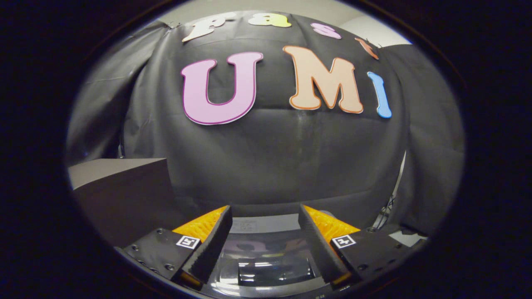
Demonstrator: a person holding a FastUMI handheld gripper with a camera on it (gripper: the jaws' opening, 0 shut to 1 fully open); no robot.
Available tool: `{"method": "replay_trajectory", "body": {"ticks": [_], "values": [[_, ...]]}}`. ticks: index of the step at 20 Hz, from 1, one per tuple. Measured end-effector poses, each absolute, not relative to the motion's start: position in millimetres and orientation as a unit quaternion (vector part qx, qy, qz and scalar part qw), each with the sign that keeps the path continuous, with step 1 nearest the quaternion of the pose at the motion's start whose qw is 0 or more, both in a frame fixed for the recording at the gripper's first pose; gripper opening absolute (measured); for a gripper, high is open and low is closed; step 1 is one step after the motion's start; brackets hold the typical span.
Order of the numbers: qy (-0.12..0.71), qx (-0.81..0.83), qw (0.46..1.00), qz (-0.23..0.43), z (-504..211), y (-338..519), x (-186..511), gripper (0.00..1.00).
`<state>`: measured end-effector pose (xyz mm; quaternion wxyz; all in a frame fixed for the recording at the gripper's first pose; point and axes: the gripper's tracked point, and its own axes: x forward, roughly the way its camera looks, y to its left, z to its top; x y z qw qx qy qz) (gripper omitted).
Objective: Put the clothes into the washing machine and then close the washing machine lid.
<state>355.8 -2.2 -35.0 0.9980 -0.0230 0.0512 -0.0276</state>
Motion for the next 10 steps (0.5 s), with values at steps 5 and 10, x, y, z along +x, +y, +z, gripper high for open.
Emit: {"method": "replay_trajectory", "body": {"ticks": [5,10], "values": [[0.051,-0.027,0.998,-0.025,-34.0,-3.9,343.6,0.99],[0.057,-0.038,0.998,-0.013,-41.6,-1.7,318.3,0.99]]}}
